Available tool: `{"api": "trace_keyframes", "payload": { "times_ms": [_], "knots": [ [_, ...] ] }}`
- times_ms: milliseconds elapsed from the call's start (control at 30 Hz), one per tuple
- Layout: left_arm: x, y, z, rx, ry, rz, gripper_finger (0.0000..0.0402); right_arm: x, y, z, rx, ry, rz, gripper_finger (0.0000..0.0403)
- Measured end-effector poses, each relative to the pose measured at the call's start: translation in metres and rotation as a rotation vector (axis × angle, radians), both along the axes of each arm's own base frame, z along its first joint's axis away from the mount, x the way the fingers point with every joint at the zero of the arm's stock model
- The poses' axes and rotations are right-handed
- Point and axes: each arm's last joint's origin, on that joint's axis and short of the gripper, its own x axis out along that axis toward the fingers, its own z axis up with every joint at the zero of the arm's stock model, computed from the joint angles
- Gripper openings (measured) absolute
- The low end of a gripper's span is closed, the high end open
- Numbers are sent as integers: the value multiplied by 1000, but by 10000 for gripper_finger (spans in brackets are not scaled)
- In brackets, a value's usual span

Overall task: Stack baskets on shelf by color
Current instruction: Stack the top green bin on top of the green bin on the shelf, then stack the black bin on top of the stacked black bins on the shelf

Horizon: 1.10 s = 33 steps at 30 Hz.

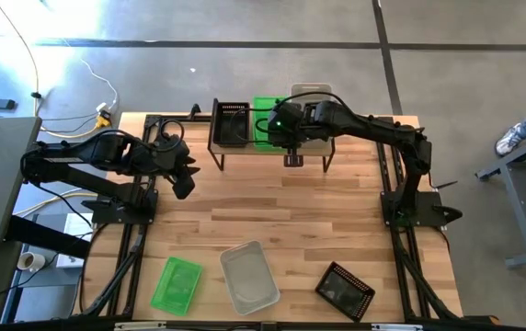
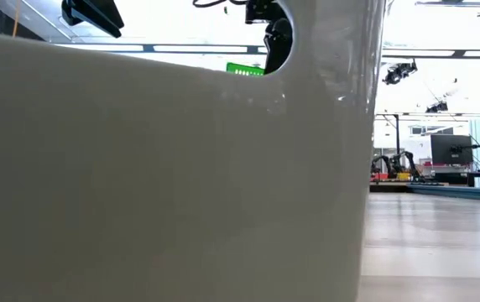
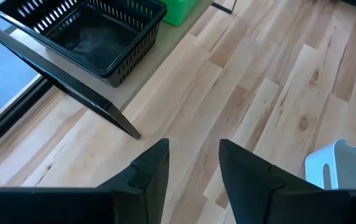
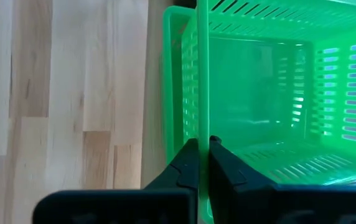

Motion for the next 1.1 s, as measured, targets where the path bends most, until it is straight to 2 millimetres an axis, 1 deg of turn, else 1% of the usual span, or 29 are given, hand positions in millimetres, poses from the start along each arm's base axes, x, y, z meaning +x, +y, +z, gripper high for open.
{"api": "trace_keyframes", "payload": {
  "times_ms": [100, 333, 500, 667, 1000, 1100],
  "knots": [
    [0, 0, 0, 0, 0, 0, 130, 0, 0, 0, -2, 0, -1, 15],
    [0, 0, 0, 0, 0, 0, 130, 2, -1, 1, -10, -28, -2, 77],
    [0, 0, 0, -1, 0, 1, 130, 3, -1, 2, -7, -43, -14, 105],
    [0, 0, 0, -1, -1, 2, 130, 1, 0, 5, 10, -64, -45, 110],
    [0, 0, 0, -1, 0, 1, 130, -13, 4, 22, 60, -140, -138, 110],
    [0, 0, 0, -5, -2, 5, 130, -14, 6, 22, 119, -143, -144, 110]
  ]
}}
